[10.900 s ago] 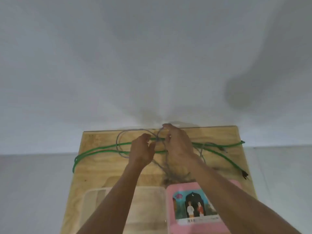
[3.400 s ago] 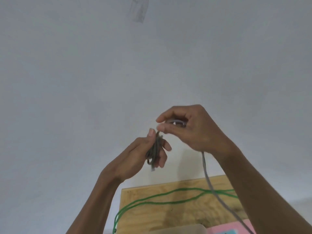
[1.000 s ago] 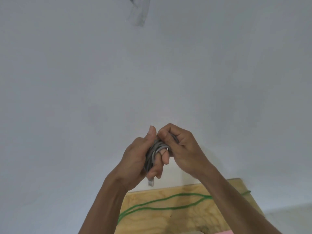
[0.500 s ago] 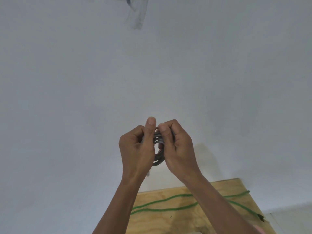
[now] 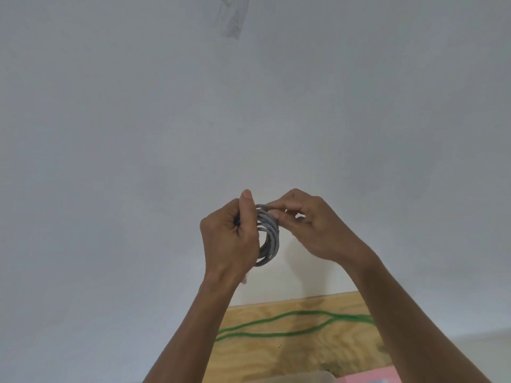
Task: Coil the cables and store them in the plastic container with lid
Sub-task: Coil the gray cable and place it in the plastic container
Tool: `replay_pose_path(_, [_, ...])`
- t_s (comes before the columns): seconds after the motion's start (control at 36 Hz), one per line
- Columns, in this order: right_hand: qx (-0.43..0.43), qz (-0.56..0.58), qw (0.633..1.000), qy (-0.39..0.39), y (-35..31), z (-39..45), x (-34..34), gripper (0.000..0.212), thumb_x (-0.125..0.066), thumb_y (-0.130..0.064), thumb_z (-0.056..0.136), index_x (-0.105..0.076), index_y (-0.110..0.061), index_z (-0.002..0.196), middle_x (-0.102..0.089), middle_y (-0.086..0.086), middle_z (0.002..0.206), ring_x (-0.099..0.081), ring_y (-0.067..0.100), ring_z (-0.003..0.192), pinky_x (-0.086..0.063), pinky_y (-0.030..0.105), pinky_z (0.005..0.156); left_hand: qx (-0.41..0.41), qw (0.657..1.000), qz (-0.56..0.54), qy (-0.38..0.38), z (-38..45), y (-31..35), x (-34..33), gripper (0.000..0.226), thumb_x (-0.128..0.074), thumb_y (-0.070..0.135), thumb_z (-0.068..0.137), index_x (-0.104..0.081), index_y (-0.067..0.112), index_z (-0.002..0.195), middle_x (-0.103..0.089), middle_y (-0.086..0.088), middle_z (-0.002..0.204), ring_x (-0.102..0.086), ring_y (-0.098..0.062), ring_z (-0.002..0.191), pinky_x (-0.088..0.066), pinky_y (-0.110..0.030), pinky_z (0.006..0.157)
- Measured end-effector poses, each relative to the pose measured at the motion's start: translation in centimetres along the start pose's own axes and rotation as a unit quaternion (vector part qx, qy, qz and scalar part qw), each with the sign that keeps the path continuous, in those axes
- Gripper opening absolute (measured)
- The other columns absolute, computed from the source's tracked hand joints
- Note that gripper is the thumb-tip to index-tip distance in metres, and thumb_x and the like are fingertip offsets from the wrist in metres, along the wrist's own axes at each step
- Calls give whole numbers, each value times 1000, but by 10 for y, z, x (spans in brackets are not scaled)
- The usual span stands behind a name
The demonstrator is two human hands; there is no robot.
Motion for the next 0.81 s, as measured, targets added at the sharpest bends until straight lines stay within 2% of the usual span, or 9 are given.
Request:
replay_pose_path(0.06, [-14,48,998,27,-1,2,3,17,-68,-24,93,-78,-23,107,-70,-4,87,-65,9,71,-54,25,67,8,1000,-6,-2,0,0,-2,57,-52,21,105,-38,10,51,-29,3,45,-30,-10,45,-27,-18,48])
replay_pose_path(0.11, [-22,133,990,50,-4,1,1,15,-69,-17,93,-78,-10,103,-75,11,87,-72,23,73,-61,34,68,9,1000,-6,2,3,0,-2,57,-53,21,105,-38,2,54,-28,1,46,-29,-9,45,-27,-19,48])
replay_pose_path(0.17, [-24,211,974,75,-7,-2,-4,15,-66,-12,94,-76,-2,101,-75,19,90,-74,29,77,-62,34,69,3,1000,-5,5,7,2,-2,57,-53,21,104,-37,1,54,-28,3,45,-29,-9,44,-26,-19,47])
replay_pose_path(0.25, [-35,244,963,112,-5,-5,-11,15,-64,-13,96,-76,-4,97,-76,16,87,-73,22,75,-60,31,68,-7,1000,2,1,11,4,-3,57,-54,22,104,-37,-2,55,-28,-3,46,-28,-11,45,-26,-21,47])
replay_pose_path(0.39, [-53,247,958,138,-2,-6,-17,15,-64,-19,97,-75,-10,96,-76,14,88,-74,31,79,-63,45,71,-2,1000,8,-10,13,-1,-3,57,-54,23,104,-36,-1,55,-27,3,46,-28,-11,44,-26,-20,48])
replay_pose_path(0.5, [-74,283,944,151,-5,-6,-20,14,-65,-16,96,-76,-7,98,-73,23,89,-71,22,69,-59,31,62,13,1000,-5,-16,11,-5,-1,58,-54,25,104,-30,9,53,-25,7,45,-26,-10,44,-25,-20,48])
replay_pose_path(0.61, [-97,316,928,173,0,-8,-25,12,-68,-15,93,-76,-6,96,-73,22,87,-72,26,71,-60,34,65,11,1000,-4,-27,9,-9,-1,59,-54,25,104,-31,14,51,-29,7,43,-28,-9,42,-26,-19,48])
replay_pose_path(0.72, [-97,306,924,207,2,-10,-25,10,-70,-15,93,-77,-8,90,-70,10,74,-70,25,68,-63,38,67,24,999,-17,-35,2,-14,-1,58,-54,24,104,-35,10,51,-31,8,43,-33,-9,42,-30,-18,48])
replay_pose_path(0.81, [-110,314,925,184,3,-8,-28,11,-70,-15,92,-76,-6,91,-69,11,73,-67,24,66,-61,34,65,42,998,-36,-31,-2,-16,0,58,-54,23,104,-36,2,54,-32,4,46,-32,-9,44,-30,-18,49])
Point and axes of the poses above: each hand's wrist, its own z-axis towards the middle knuckle, its own x-axis out of the back of the hand, y = z × x, the point moved 6 cm from there along z, towards the middle knuckle
